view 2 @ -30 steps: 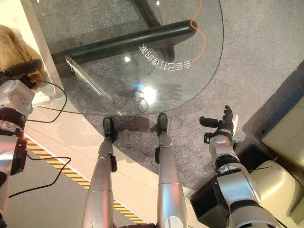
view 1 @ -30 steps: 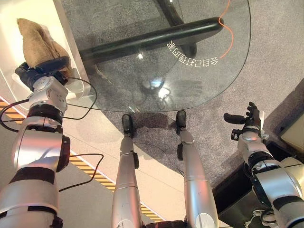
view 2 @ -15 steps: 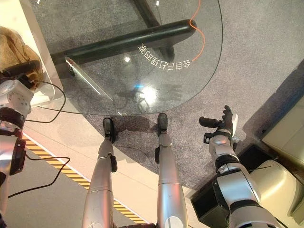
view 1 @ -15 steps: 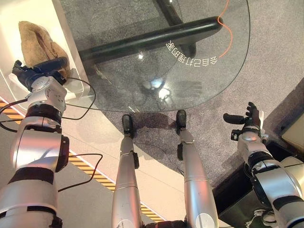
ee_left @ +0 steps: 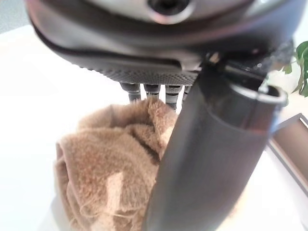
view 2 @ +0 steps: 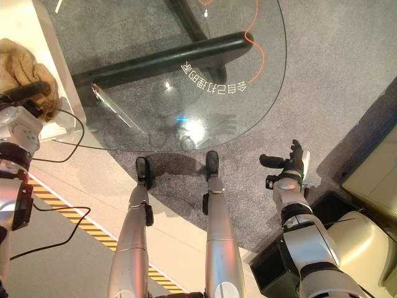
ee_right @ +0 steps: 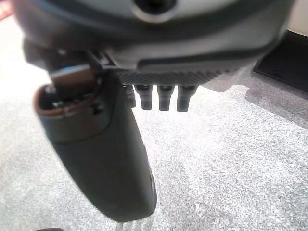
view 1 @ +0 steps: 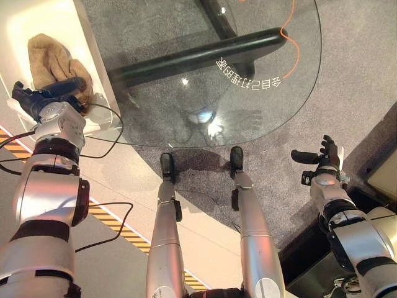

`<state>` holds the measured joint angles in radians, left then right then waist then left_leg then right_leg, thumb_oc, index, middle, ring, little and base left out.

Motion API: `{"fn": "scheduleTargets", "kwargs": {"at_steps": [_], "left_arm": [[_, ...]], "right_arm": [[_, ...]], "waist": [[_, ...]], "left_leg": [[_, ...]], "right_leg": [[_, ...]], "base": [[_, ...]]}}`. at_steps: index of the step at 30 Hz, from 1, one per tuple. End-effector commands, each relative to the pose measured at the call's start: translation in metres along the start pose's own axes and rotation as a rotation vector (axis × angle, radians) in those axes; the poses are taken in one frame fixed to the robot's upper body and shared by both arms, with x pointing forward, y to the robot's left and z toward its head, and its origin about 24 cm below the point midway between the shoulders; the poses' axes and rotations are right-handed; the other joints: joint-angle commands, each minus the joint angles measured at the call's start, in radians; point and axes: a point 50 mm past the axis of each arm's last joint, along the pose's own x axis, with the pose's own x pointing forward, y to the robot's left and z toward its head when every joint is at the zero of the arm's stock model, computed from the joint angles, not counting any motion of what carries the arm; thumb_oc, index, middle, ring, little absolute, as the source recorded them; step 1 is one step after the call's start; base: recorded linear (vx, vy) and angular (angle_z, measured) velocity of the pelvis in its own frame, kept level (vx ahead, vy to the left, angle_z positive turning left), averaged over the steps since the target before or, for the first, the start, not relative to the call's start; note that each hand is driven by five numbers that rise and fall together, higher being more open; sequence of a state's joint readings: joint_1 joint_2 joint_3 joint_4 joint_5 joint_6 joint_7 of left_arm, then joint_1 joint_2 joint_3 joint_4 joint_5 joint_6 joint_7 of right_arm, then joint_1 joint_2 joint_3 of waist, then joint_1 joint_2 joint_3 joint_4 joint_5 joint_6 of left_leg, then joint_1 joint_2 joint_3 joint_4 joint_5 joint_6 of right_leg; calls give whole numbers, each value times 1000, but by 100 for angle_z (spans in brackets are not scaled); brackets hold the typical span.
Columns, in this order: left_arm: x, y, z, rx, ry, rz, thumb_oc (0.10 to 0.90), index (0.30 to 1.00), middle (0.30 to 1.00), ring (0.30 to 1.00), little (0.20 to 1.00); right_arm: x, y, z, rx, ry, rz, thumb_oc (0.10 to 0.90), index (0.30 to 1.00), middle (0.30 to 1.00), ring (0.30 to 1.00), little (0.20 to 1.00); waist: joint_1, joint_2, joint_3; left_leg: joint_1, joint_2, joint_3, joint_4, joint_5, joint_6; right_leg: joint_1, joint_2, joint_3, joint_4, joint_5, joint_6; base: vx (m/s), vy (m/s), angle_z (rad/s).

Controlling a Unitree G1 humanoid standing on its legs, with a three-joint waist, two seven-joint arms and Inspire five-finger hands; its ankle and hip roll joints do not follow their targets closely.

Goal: Wipe the table with a cloth and put it in the basket.

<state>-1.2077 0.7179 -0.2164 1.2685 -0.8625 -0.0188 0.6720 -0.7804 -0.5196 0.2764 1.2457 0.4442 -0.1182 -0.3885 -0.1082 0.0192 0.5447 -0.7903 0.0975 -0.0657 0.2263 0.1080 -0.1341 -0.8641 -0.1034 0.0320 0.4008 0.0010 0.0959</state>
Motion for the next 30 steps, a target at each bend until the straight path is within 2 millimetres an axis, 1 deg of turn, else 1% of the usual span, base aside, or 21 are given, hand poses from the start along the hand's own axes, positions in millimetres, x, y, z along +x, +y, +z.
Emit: {"fn": "scheduleTargets", "kwargs": {"at_steps": [1, 6, 9, 11, 12, 13, 14, 15, 18, 19, 21, 22, 25, 27, 28, 29, 30], "left_arm": [[19, 46, 16, 78, -172, 164, 800, 900, 900, 900, 900], [18, 54, -17, 156, -175, 131, 800, 900, 900, 900, 900], [19, 65, -40, 192, -144, 112, 800, 900, 900, 900, 900], [18, 71, -54, 236, -123, 94, 800, 900, 900, 900, 900], [17, 75, -63, 257, -116, 77, 800, 900, 900, 900, 900], [16, 77, -67, 267, -115, 65, 800, 900, 900, 900, 900], [14, 79, -73, 276, -118, 36, 800, 900, 900, 900, 900], [13, 79, -76, 282, -117, 25, 800, 900, 900, 900, 900], [7, 89, -102, 316, -93, -57, 800, 900, 900, 900, 900], [5, 91, -108, 323, -83, -70, 800, 900, 900, 900, 900], [-3, 101, -131, 354, -34, -116, 800, 900, 900, 900, 900], [-3, 101, -131, 354, -34, -116, 800, 900, 900, 900, 900], [-15, 120, -163, 407, 49, -166, 800, 900, 900, 900, 900], [-27, 136, -189, 452, 122, -202, 800, 900, 900, 900, 900], [-27, 137, -190, 453, 123, -202, 800, 900, 900, 900, 900], [-42, 158, -218, 512, 224, -227, 800, 900, 900, 900, 900], [-52, 174, -236, 563, 303, -238, 800, 900, 900, 900, 900]], "right_arm": [[-3, -30, -40, -38, 102, -67, 800, 900, 900, 900, 900], [-13, -27, -68, -81, 188, -6, 800, 900, 900, 900, 900], [-20, -27, -86, -132, 251, 30, 800, 900, 900, 900, 900], [-27, -26, -102, -152, 305, 56, 800, 900, 900, 900, 900], [-32, -27, -112, -168, 336, 63, 800, 900, 900, 900, 900], [-34, -29, -117, -175, 351, 67, 800, 900, 900, 900, 900], [-39, -32, -128, -184, 382, 77, 800, 900, 900, 900, 900], [-41, -33, -131, -184, 391, 77, 800, 900, 900, 900, 900], [-56, -42, -157, -197, 470, 82, 800, 900, 900, 900, 900], [-59, -44, -162, -201, 482, 83, 800, 900, 900, 900, 900], [-71, -49, -180, -230, 536, 99, 800, 900, 900, 900, 900], [-71, -49, -180, -230, 536, 99, 800, 900, 900, 900, 900], [-89, -57, -202, -257, 606, 117, 800, 900, 900, 900, 900], [-102, -57, -215, -289, 653, 145, 800, 900, 900, 900, 900], [-102, -57, -216, -290, 654, 145, 800, 900, 900, 900, 900], [-115, -59, -228, -319, 704, 167, 800, 900, 900, 900, 900], [-123, -60, -236, -348, 734, 192, 800, 900, 900, 900, 900]], "waist": [[14, 9, -31], [25, 10, -74], [33, 14, -111], [40, 12, -148], [44, 10, -166], [46, 9, -174], [52, 8, -190], [54, 8, -195], [69, 8, -240], [71, 8, -245], [82, 6, -281], [82, 6, -281], [92, 4, -319], [99, 1, -351], [98, 1, -350], [103, -1, -387], [106, -3, -410]], "left_leg": [[56, -87, 62, 32, -73, 76], [137, -100, 72, 2, -69, 72], [206, -113, 80, -23, -66, 69], [253, -117, 80, -51, -61, 69], [284, -120, 79, -68, -62, 71], [304, -121, 80, -79, -63, 73], [341, -123, 79, -98, -66, 76], [355, -124, 79, -108, -65, 77], [450, -133, 74, -157, -74, 87], [468, -134, 73, -168, -74, 89], [533, -137, 68, -204, -76, 95], [533, -137, 68, -204, -76, 95], [612, -137, 56, -247, -74, 98], [653, -137, 48, -266, -74, 100], [655, -137, 47, -267, -74, 100], [693, -135, 40, -285, -73, 101], [717, -134, 37, -291, -76, 103]], "right_leg": [[122, 111, -47, -70, -79, -60], [203, 102, -51, -101, -71, -58], [275, 92, -56, -122, -66, -57], [319, 82, -54, -148, -53, -54], [348, 76, -52, -163, -48, -50], [367, 72, -51, -172, -46, -47], [402, 63, -51, -187, -44, -43], [415, 60, -51, -196, -40, -41], [509, 42, -56, -239, -31, -27], [526, 39, -57, -249, -28, -24], [593, 31, -63, -281, -21, -14], [593, 31, -63, -281, -21, -14], [678, 26, -75, -326, -11, -5], [721, 24, -83, -345, -5, 0], [723, 24, -83, -347, -4, 0], [762, 23, -90, -366, 2, 3], [786, 22, -94, -377, 5, 5]], "base": [[0, -48, 1], [15, -39, 0], [50, -2, -1], [102, -8, 3], [122, -10, 4], [110, -1, 5], [69, 11, 5], [88, 11, 3], [78, 13, 7], [69, 19, 3], [98, 11, 1], [113, 5, 7], [116, 1, 10], [125, -7, 3], [183, 11, 14], [203, 20, 16], [248, 23, 11]]}}
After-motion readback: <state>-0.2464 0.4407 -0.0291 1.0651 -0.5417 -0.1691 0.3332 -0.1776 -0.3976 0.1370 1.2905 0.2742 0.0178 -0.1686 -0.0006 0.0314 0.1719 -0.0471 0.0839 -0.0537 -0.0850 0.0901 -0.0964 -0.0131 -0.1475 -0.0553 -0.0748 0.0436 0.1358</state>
